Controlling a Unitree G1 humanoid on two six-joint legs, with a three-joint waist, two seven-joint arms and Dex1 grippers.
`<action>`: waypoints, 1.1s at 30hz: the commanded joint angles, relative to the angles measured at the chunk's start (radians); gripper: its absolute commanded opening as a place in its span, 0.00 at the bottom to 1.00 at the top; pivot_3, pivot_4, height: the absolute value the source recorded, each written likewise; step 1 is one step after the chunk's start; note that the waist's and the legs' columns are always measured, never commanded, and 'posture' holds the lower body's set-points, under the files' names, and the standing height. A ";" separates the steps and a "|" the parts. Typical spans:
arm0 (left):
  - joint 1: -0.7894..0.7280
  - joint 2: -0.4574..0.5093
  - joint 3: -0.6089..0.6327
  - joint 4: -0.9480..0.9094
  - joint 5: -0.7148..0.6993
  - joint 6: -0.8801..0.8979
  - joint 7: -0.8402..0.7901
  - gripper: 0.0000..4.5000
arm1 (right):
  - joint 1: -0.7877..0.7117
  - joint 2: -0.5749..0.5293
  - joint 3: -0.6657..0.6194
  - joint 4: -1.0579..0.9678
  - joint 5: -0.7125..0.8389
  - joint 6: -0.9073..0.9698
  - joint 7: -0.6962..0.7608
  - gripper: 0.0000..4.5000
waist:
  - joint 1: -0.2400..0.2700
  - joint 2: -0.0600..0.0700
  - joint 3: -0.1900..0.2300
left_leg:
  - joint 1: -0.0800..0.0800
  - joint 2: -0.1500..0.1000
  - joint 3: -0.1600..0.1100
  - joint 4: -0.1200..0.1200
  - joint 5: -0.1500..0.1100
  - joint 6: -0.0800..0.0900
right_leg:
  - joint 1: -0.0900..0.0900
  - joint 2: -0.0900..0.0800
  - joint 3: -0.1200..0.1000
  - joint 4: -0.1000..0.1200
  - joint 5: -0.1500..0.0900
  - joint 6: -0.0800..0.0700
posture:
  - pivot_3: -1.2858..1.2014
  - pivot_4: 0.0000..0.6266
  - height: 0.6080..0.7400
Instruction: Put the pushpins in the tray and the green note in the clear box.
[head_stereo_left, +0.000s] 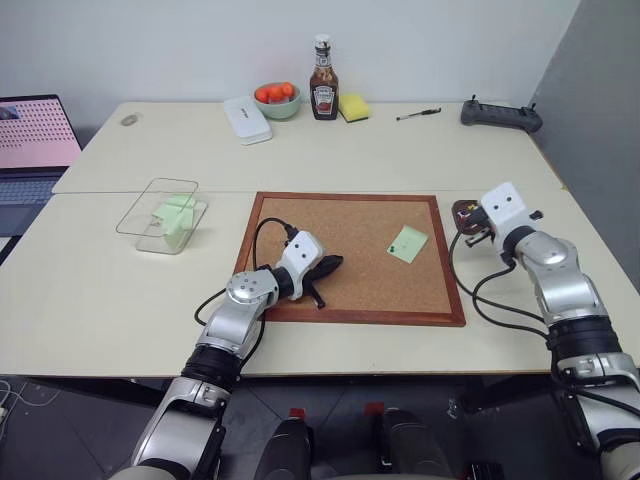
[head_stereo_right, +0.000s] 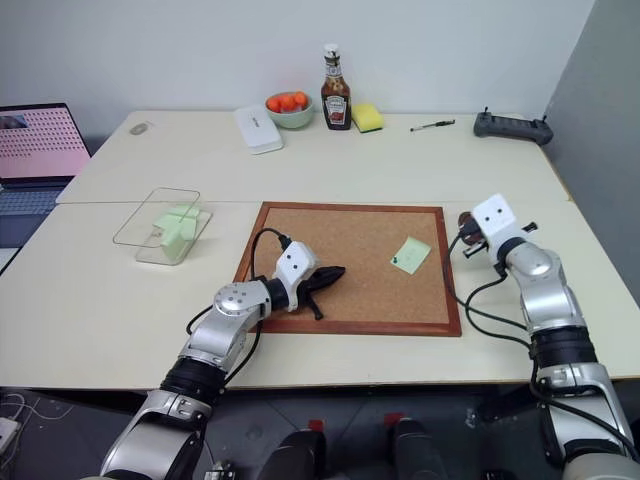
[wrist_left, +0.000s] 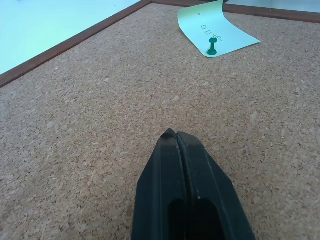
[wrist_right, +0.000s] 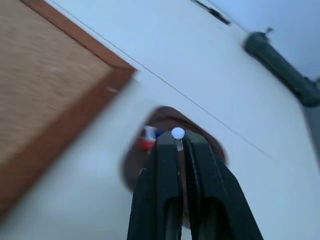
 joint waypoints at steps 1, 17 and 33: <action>0.024 -0.006 -0.029 0.030 0.029 0.008 -0.004 0.00 | -0.061 -0.008 0.029 0.092 -0.046 -0.074 -0.018 0.00 | 0.000 0.000 0.000 | 0.000 0.000 0.000 0.000 0.000 0.000 | 0.000 0.000 0.000 0.000 0.000 0.000 | 0.52 0.24 1.00; 0.034 -0.008 -0.027 0.022 0.033 0.010 0.001 0.00 | -0.140 0.006 0.056 0.291 -0.088 -0.168 -0.043 0.54 | -0.001 0.000 0.000 | 0.000 0.000 0.000 0.000 0.000 0.000 | 0.000 0.000 0.000 0.000 0.000 0.000 | 0.52 0.24 1.00; 0.040 -0.005 -0.026 0.019 0.034 0.010 -0.002 0.00 | 0.122 0.014 -0.056 -0.276 0.270 0.075 0.308 0.88 | 0.000 0.000 0.000 | 0.000 0.000 0.000 0.000 0.000 0.000 | 0.000 0.000 0.000 0.000 0.000 0.000 | 0.52 0.24 1.00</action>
